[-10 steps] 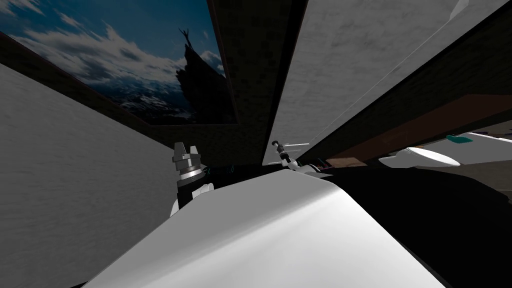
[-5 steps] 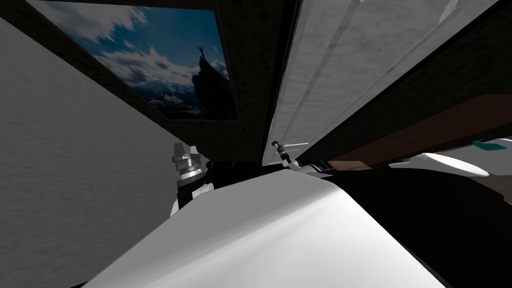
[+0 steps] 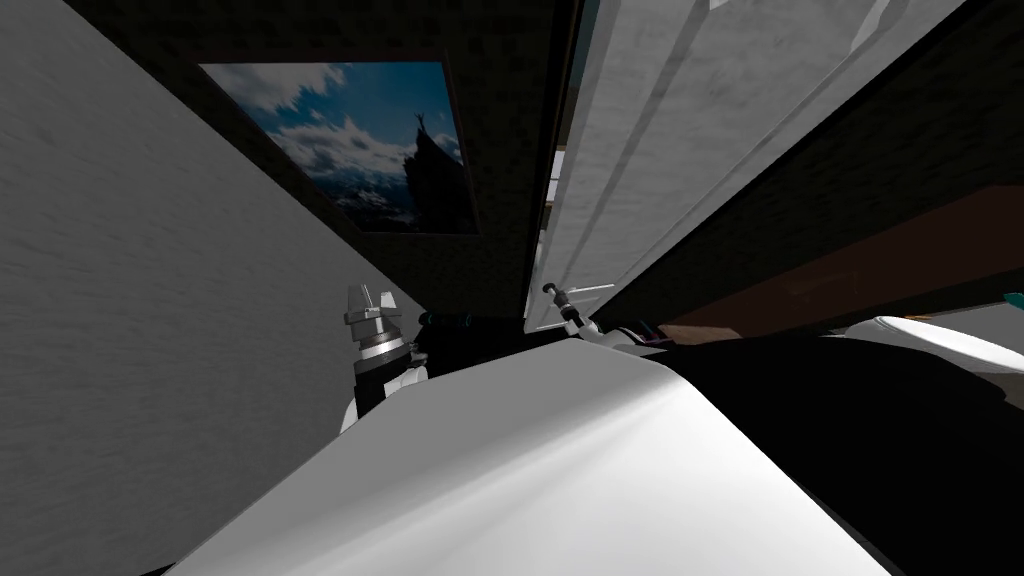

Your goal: Pull the door open

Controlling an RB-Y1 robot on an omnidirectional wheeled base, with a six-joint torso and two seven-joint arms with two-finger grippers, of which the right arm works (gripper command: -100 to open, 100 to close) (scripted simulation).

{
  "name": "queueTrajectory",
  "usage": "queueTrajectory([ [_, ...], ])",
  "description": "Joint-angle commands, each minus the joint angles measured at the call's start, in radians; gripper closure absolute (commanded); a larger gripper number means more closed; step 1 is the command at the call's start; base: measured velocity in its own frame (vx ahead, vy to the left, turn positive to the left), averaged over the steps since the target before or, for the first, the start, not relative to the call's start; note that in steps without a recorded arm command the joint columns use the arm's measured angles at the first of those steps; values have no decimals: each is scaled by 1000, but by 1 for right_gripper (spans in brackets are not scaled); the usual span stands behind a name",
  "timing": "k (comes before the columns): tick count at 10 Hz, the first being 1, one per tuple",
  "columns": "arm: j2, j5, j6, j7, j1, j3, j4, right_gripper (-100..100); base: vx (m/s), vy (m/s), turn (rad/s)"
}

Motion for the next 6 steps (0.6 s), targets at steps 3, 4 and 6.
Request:
queueTrajectory([
  [3,-35,18,-44,-47,32,44,-25,100,-200,-72,81],
  [4,-45,24,-58,-61,40,57,-28,100,-223,-104,84],
  [6,-66,35,-88,-90,56,84,-34,100,-227,-73,69],
])
